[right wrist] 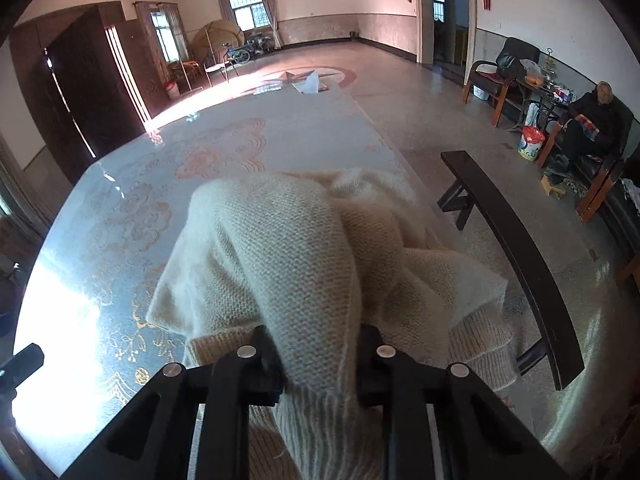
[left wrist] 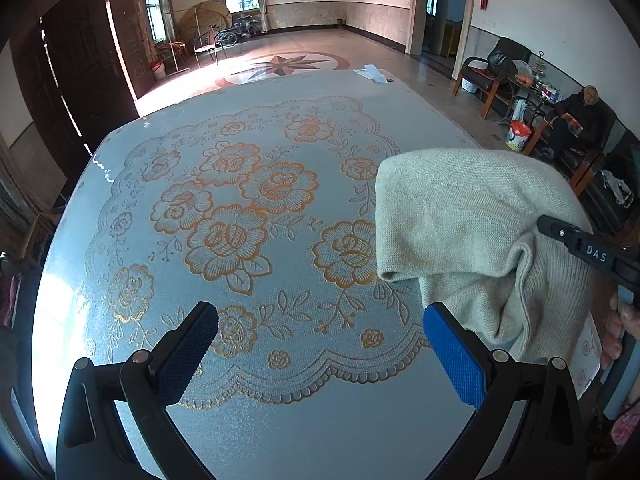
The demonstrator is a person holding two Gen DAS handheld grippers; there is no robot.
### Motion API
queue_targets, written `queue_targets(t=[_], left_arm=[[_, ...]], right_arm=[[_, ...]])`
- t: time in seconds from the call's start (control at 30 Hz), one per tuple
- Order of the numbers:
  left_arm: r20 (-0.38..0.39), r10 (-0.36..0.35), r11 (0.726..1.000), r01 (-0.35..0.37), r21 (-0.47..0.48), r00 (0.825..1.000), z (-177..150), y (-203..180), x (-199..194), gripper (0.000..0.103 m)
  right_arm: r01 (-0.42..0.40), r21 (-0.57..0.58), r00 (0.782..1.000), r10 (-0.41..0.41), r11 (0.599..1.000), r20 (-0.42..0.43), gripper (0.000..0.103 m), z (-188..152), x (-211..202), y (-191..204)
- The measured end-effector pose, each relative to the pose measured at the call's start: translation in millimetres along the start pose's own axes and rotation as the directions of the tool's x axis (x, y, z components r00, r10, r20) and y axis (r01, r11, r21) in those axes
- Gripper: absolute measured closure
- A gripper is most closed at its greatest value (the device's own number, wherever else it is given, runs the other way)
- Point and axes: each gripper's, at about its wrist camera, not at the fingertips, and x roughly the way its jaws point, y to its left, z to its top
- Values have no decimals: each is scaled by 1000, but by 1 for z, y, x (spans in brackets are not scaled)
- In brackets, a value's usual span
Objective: Fold clothes
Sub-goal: 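Grasp the sweater with the right gripper and lift it, shaking it out over the table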
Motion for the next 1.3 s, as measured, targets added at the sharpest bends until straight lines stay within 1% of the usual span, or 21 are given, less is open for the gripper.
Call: queue_targets(t=[0.1,0.17,0.2,0.3,0.4,0.5,0.63,0.67,0.8,0.87,1.0,1.1,1.23,1.27,1.3], left_arm=[[6,-7,1000,7,-8,1000,-1,7,-3,0],[11,-12,1000,12,-16,1000,-3,12,-5,0],[13,-10,1000,10,-20,1000,-3,15,-6,0],[17,-8,999,9,-35,1000,-4,25,-11,0],[40,10,999,-8,-47,999,1,36,-22,0],[88,35,998,-30,-58,995,10,49,-40,0],[156,72,996,-62,-70,985,24,67,-67,0],[170,86,995,-74,-72,982,26,71,-73,0],[222,138,989,-123,-81,965,34,86,-96,0],[220,150,987,-133,-88,964,30,96,-101,0],[208,171,982,-148,-121,963,15,121,-114,0],[208,212,972,-184,-147,955,0,143,-128,0],[195,281,953,-248,-176,940,-15,170,-143,0],[192,288,950,-255,-181,938,-17,175,-144,0],[189,295,947,-261,-187,937,-18,180,-144,0]], right_arm=[[-79,-10,993,80,997,88,83,16,-37,12],[-117,-66,977,127,991,170,83,44,-71,31],[-116,-111,967,138,987,215,83,58,-91,43],[-94,-224,923,169,970,345,83,100,-149,82],[-93,-302,878,221,949,424,83,135,-199,117],[-124,-371,833,300,920,465,83,152,-240,153],[-145,-468,780,391,872,489,83,157,-279,199],[-148,-483,769,407,863,492,83,157,-285,209],[-210,-504,732,476,838,487,83,166,-296,233],[-233,-521,711,509,821,484,83,168,-301,245],[-239,-583,682,561,777,469,83,162,-319,260],[-272,-634,661,619,724,425,83,152,-339,263],[-281,-677,627,664,681,407,82,156,-361,269],[-280,-684,623,670,673,405,82,158,-364,272],[-268,-681,631,658,682,411,81,168,-359,281]])
